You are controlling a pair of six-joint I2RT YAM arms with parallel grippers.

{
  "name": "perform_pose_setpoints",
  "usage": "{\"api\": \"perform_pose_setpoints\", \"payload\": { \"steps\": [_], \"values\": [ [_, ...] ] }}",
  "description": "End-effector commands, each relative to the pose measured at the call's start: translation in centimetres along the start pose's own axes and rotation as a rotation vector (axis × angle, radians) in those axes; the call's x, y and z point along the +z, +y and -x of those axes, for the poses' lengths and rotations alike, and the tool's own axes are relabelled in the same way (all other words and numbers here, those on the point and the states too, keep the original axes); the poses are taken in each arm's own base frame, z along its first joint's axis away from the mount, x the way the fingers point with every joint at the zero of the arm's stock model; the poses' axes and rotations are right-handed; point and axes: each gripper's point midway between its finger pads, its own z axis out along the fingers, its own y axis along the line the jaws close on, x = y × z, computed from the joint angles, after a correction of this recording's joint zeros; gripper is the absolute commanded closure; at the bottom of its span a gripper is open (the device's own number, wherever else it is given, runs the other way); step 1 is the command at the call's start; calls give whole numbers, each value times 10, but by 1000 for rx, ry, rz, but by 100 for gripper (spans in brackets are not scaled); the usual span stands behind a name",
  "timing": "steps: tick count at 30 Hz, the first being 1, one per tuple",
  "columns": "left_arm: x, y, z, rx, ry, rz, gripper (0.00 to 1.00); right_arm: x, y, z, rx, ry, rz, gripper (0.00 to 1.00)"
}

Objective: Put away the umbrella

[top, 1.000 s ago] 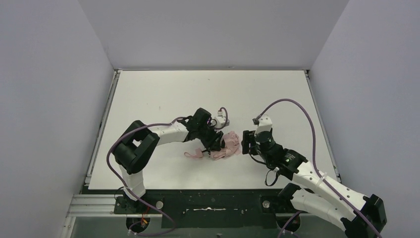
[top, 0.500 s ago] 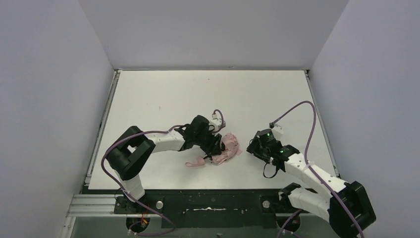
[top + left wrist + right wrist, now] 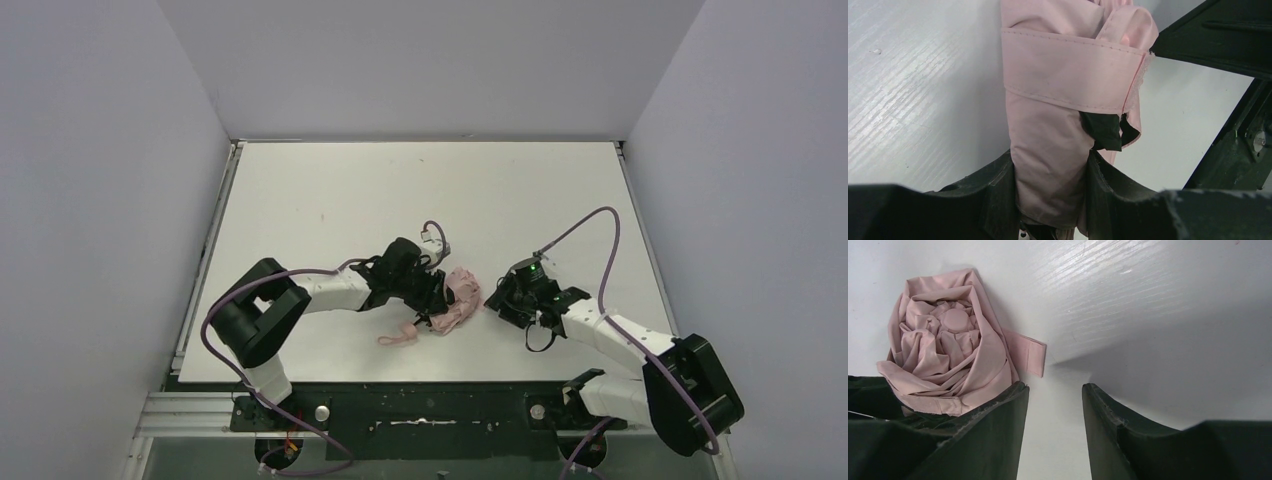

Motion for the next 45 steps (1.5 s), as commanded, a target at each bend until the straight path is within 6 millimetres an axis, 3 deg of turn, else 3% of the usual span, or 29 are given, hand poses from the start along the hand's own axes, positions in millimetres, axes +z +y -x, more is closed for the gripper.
{"api": "perform_pose_setpoints", "payload": {
  "steps": [1, 14, 26, 36, 45],
  "values": [
    [-8, 30, -72, -117, 217, 157, 100, 5, 4, 4, 37, -8, 3, 55],
    [-4, 26, -89, -210, 231, 157, 100, 19, -11, 2, -106, 98, -196, 50],
    [3, 23, -88, -191, 210, 164, 100, 38, -31, -25, -204, 280, -370, 47],
    [3, 23, -87, -174, 206, 187, 100, 57, -61, -46, -282, 356, -510, 56],
    [3, 22, -88, -161, 211, 190, 100, 65, -80, -47, -295, 381, -556, 79]
  ]
}}
